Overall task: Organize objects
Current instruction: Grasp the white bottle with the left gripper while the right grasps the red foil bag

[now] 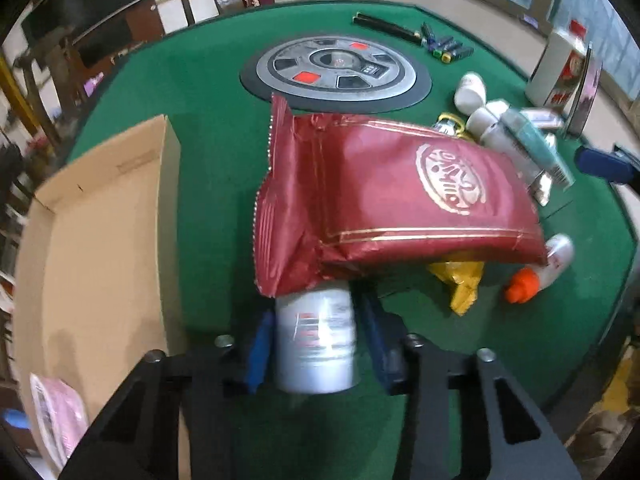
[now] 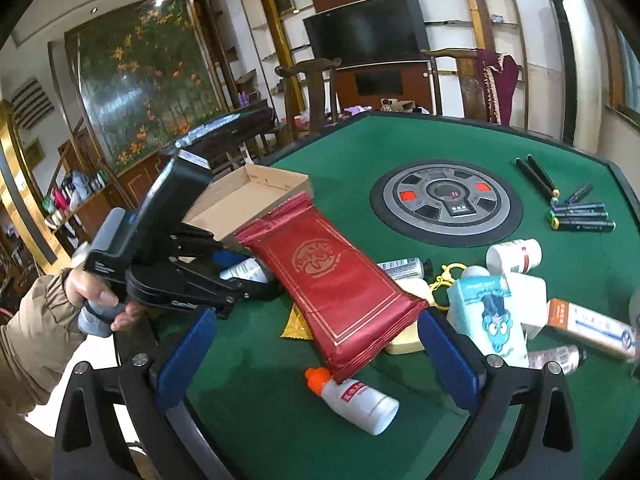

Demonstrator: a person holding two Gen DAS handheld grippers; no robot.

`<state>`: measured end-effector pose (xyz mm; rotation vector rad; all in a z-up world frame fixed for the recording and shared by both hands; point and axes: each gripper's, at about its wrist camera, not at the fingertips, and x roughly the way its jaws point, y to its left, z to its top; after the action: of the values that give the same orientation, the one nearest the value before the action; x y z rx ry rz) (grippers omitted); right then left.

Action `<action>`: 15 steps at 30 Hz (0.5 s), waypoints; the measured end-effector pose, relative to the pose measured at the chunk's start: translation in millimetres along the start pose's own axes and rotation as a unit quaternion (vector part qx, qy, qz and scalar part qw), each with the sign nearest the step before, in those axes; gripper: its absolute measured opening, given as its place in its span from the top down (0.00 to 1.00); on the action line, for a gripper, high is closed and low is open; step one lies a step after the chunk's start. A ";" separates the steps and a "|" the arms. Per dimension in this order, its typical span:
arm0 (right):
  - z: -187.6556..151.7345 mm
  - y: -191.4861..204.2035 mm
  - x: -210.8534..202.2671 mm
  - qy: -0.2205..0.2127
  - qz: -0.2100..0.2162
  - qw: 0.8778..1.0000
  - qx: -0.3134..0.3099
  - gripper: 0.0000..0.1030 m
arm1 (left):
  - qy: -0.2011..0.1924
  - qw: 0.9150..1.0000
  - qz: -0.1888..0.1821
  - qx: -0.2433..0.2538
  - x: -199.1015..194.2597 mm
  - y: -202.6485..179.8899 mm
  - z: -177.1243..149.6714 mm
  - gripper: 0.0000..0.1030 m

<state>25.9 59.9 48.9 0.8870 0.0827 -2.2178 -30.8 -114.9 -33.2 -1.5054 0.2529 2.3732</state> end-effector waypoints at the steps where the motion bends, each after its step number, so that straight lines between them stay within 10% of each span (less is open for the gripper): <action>1: 3.4 0.5 1.8 0.006 0.001 1.000 -0.008 0.00 | -0.002 1.000 0.001 -0.002 -0.9 -0.5 -1.6 0.64; 15: 43.5 -1.9 88.5 0.139 0.026 0.982 -0.124 0.13 | -0.005 0.999 -0.020 -0.037 -0.4 -4.0 -3.1 0.45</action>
<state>-43.9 -6.2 26.8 1.0376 0.4528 -1.9701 -26.5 -112.1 -34.1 -1.5157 0.1337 2.3827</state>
